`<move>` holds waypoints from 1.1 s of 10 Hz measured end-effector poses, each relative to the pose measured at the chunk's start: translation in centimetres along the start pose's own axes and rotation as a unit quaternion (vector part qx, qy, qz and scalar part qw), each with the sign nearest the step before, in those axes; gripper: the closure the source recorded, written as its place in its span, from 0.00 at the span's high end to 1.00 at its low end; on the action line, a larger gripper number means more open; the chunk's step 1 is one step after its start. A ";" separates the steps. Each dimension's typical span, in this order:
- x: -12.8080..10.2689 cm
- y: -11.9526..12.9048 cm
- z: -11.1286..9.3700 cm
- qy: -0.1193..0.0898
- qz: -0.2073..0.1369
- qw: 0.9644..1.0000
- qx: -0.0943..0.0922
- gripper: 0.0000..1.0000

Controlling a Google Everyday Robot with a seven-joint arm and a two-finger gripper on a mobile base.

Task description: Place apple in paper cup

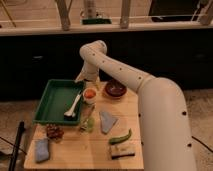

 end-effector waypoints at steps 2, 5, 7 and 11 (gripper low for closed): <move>0.1 0.1 0.0 -0.001 0.000 1.000 -0.001 0.80; 0.2 0.1 0.0 0.001 0.001 1.000 0.001 0.80; 0.2 0.0 0.0 0.003 -0.001 1.000 0.002 0.80; 0.4 -0.2 -0.1 0.007 -0.006 1.000 0.004 0.80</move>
